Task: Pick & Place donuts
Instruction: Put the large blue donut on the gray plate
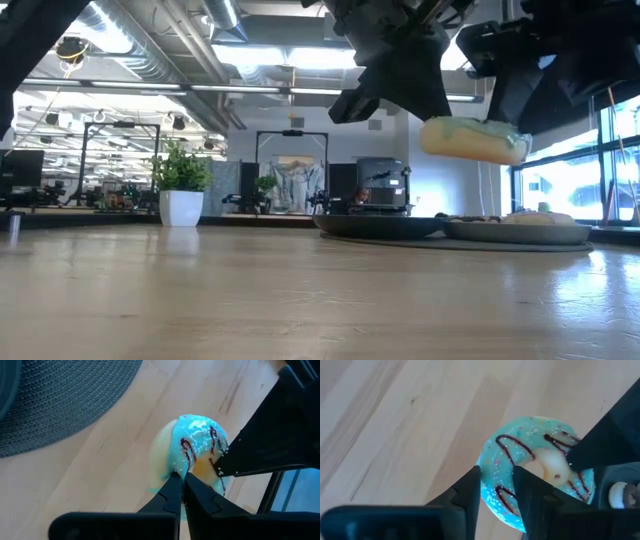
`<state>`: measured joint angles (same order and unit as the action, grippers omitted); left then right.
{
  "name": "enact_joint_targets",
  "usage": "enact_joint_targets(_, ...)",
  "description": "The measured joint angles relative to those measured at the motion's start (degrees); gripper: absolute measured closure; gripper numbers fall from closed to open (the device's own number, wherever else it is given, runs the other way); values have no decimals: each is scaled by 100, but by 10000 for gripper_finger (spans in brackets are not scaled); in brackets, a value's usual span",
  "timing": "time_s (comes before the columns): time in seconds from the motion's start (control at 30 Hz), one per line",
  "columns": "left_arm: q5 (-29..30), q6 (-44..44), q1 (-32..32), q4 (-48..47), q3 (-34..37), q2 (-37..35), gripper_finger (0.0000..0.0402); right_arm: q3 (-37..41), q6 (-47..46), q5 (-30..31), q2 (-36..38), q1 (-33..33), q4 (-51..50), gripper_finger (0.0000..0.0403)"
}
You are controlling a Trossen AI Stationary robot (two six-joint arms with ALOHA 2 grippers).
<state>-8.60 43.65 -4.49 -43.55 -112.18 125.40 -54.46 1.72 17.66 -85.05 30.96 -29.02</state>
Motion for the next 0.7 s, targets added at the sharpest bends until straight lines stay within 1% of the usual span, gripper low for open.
enact_joint_targets(0.23,-2,-40,0,7,0,0,397,0,15,69,2,-2,-63,348)
enact_joint_targets(0.4,-2,-60,0,9,0,0,397,0,4,74,2,-2,-125,383)
enact_joint_targets(0.5,-4,-85,0,9,0,0,396,0,7,76,2,-2,-142,392)
enact_joint_targets(0.7,-11,-187,49,9,0,0,390,2,-2,90,4,-2,-178,389)
